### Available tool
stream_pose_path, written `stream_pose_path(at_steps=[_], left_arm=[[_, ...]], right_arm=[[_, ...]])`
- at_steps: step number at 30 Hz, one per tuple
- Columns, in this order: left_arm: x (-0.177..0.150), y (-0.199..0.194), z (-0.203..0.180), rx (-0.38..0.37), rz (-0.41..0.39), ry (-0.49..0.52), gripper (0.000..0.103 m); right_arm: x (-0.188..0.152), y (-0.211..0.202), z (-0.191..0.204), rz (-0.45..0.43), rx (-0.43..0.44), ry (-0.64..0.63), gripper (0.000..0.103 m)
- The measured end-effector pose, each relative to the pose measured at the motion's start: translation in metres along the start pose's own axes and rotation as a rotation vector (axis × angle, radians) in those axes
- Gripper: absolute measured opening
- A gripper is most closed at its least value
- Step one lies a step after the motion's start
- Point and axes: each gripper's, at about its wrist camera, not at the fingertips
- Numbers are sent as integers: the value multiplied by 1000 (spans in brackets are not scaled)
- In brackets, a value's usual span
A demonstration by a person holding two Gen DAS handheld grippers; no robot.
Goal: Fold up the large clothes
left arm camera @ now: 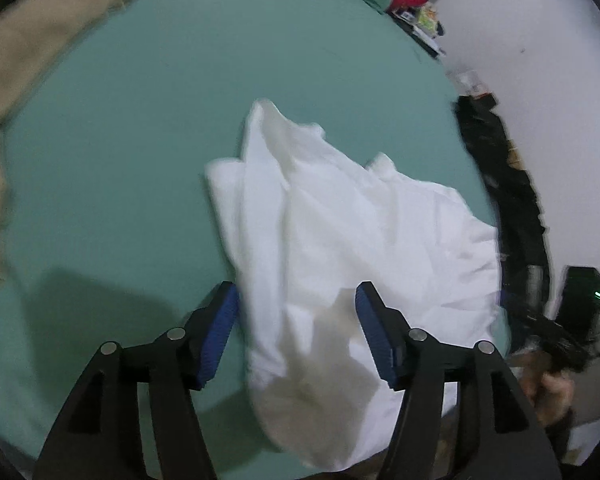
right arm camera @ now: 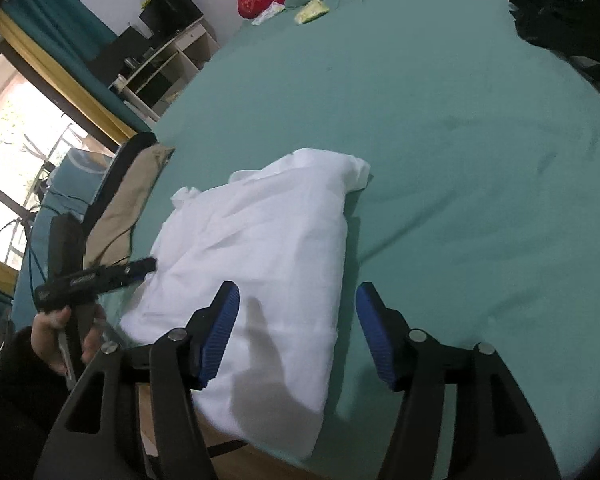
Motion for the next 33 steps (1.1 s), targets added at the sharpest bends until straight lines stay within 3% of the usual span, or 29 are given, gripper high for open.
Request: stream_pose_path(at_steps=[3, 6, 8, 11, 16, 22, 28, 31, 32, 33], left_arm=[[-1, 9, -11, -63, 18, 40, 69], [-1, 28, -28, -206, 79, 46, 70], [-1, 42, -43, -238, 117, 81, 73], [-3, 59, -72, -126, 133, 202, 75], [7, 58, -85, 23, 83, 245, 75], [0, 64, -95, 112, 47, 292, 75], [0, 68, -86, 113, 6, 305, 74], [2, 71, -92, 80, 13, 310, 51], [2, 71, -93, 53, 17, 309, 36], [1, 71, -96, 47, 16, 311, 31]], right_arm=[[3, 24, -1, 38, 0, -1, 61], [1, 48, 0, 73, -17, -5, 61], [0, 55, 0, 68, -23, -11, 62], [0, 57, 4, 57, -30, -20, 65], [0, 45, -4, 54, 17, 32, 65], [-2, 51, 0, 59, 51, 38, 65], [-9, 71, 3, 18, 101, 93, 65], [-9, 73, 9, 19, 95, 77, 61], [-8, 73, 9, 19, 101, 87, 52], [-8, 73, 8, 16, 105, 97, 44]])
Point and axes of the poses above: each gripper's, at about its wrist camera, not at the fingertips, and y roughly the way its jaws point, z to its left, x to its top, and after that the axes turned 4 degrees about y, right-handed
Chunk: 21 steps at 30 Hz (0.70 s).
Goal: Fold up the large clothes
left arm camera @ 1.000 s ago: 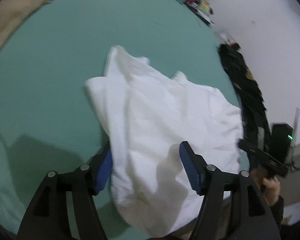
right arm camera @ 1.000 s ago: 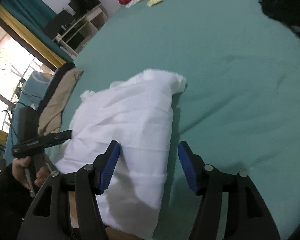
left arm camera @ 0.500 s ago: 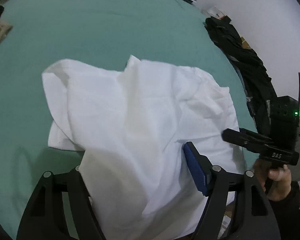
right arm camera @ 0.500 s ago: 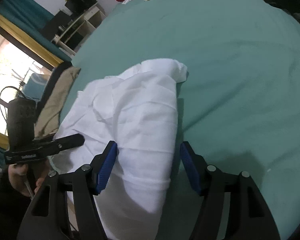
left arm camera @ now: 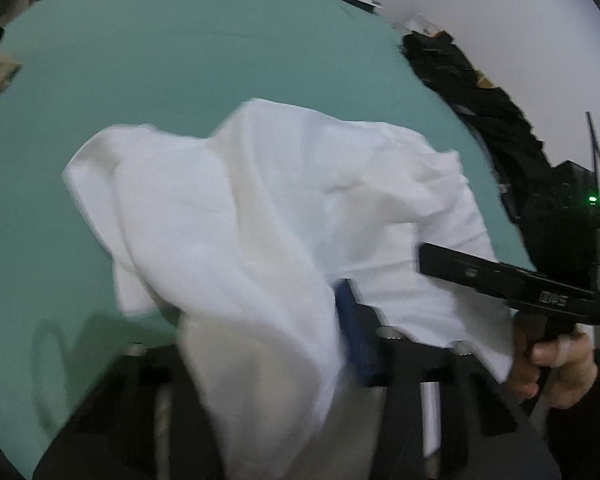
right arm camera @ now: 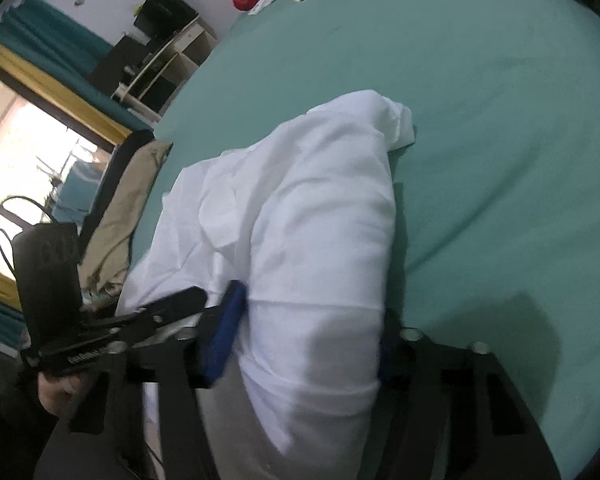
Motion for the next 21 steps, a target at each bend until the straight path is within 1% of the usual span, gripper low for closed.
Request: stream_pose_path(at_steps=[1, 2, 3, 5, 8, 11, 13, 15, 16, 17, 20, 21], left_arm=[[0, -1, -7, 19, -10, 23, 29], [0, -4, -10, 25, -20, 41, 24], [-1, -7, -14, 27, -32, 55, 22], [-3, -13, -20, 33, -51, 75, 21], [-7, -15, -18, 33, -62, 57, 20], [-10, -18, -12, 31, -64, 29, 20], [-10, -20, -11, 48, -60, 50, 22], [-11, -20, -8, 75, -51, 62, 30], [-12, -18, -5, 87, -47, 61, 34], [-14, -16, -2, 96, -44, 56, 43], [-18, -18, 10, 62, -60, 13, 44], [-18, -17, 9, 64, -61, 9, 44]], right_arm=[[0, 0, 1, -6, -1, 4, 40], [-1, -3, 4, -12, -2, -3, 33], [-1, -5, 7, -18, -8, -15, 29], [-2, -9, 15, -29, -31, -49, 27], [-4, -11, 20, -35, -39, -57, 25], [-5, -10, 16, -31, -37, -36, 25], [-6, -10, 13, -32, -47, -20, 31], [-6, -8, 10, -24, -57, -19, 42], [-7, -6, 7, -19, -40, -6, 44], [-8, -7, 4, -19, -31, -1, 45], [-8, -7, 0, -21, -11, 18, 45], [-8, -7, 0, -20, -11, 16, 42]])
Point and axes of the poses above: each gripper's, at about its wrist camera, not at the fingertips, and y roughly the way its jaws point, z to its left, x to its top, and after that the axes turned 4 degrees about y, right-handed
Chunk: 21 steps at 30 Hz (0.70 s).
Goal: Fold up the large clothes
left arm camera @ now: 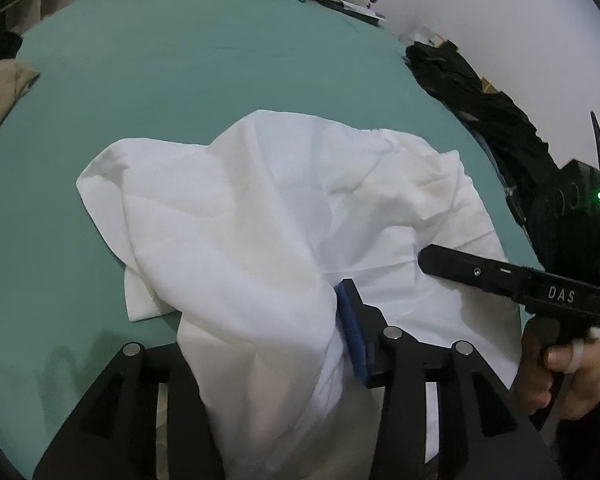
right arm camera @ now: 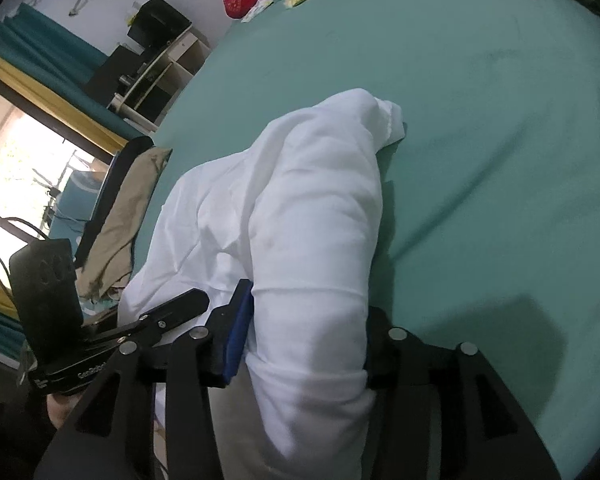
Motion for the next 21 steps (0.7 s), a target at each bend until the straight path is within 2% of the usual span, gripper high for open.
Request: stream_pose_path(at_steps=[1, 3, 6, 9, 21], left_arm=[[0, 0, -2, 5, 2, 4, 44], [2, -1, -6, -20, 0, 10, 29], [4, -7, -7, -40, -21, 7, 20], [6, -19, -6, -55, -51, -2, 15], [15, -74, -12, -66, -148, 17, 13]], right_arm=[[0, -1, 2, 1, 0, -8, 39], [0, -5, 6, -6, -3, -25, 29], [1, -14, 18, -29, -20, -68, 21], [3, -22, 32, -59, -32, -103, 18], [3, -64, 74, -184, -37, -169, 16]])
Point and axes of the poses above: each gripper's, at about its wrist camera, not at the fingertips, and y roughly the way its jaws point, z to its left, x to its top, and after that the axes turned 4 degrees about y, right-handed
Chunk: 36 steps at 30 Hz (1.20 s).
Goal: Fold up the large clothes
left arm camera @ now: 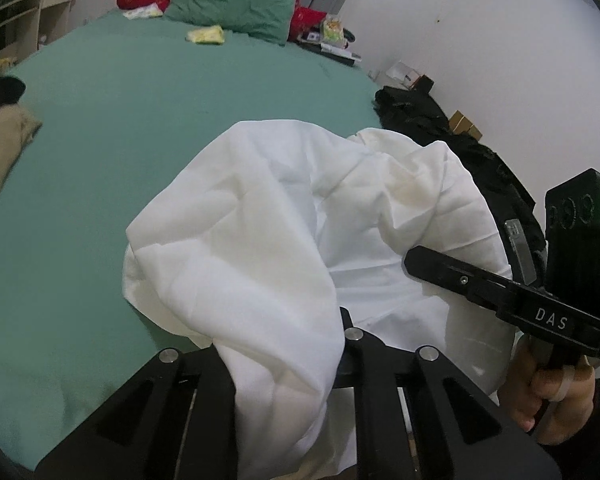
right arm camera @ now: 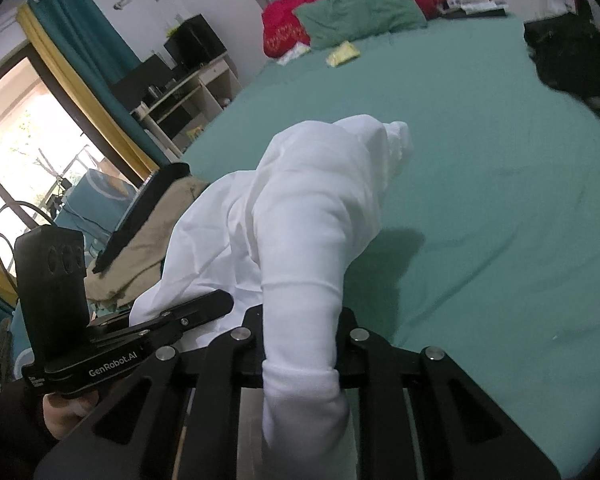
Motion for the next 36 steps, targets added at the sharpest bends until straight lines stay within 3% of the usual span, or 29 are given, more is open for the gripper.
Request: stream_pose_path(at_steps=[8, 13, 23, 29, 34, 36], left_arm=[[21, -44, 8, 7, -74, 61, 14], [44, -58, 25, 31, -108, 87, 14], [93, -74, 111, 114, -119, 122, 14], [115, -60, 159, 176, -96, 118, 14], [118, -37, 201, 215, -22, 108, 14], [113, -23, 221, 217, 23, 54, 15]], right_arm=[[22, -16, 30, -110, 26, -46, 16], [41, -1, 55, -146, 57, -80, 16], [74, 82, 96, -170, 164, -89, 16], [82, 142, 105, -155, 240, -41, 16], [79, 203, 100, -91, 277, 10, 16], [75, 224, 96, -52, 273, 26, 16]])
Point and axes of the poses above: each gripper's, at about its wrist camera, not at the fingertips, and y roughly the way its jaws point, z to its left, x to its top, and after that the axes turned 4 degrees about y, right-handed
